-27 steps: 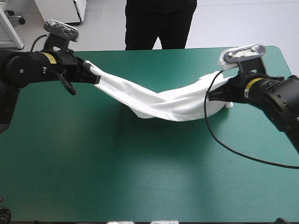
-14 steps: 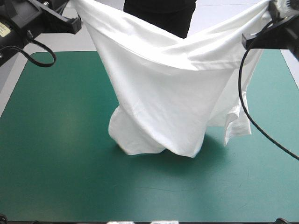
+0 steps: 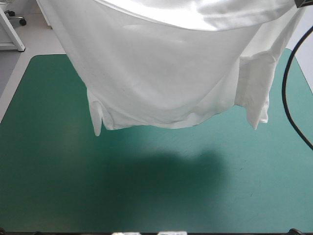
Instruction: Fold the cloth
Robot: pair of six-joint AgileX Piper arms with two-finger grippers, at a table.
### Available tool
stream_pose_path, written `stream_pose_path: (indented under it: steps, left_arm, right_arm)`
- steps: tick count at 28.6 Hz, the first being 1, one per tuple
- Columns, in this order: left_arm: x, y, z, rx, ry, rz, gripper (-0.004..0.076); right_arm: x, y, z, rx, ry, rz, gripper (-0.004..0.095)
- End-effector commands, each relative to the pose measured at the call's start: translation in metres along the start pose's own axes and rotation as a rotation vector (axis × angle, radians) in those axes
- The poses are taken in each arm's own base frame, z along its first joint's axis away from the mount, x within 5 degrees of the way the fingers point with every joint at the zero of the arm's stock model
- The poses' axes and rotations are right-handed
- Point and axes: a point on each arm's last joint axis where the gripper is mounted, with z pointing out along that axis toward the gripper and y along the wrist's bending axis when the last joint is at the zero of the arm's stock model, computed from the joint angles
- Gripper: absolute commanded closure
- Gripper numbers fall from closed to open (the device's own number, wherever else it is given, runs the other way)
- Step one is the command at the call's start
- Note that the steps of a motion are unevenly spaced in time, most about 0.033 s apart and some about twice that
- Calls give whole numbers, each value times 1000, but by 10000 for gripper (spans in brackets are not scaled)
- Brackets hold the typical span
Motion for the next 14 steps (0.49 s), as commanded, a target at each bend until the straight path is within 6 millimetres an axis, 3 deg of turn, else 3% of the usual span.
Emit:
stream_pose_path:
  steps: [1,7,14]
  left_arm:
    - [-1,3,4,-29,-49,9,733]
    - [51,12,41,-92,-11,82,733]
    - [114,23,83,-188,-115,123,733]
  right_arm:
    - [0,0,5,18,-5,-20,925]
    - [54,9,46,142,176,-51,925]
    - [116,-6,97,189,126,-15,925]
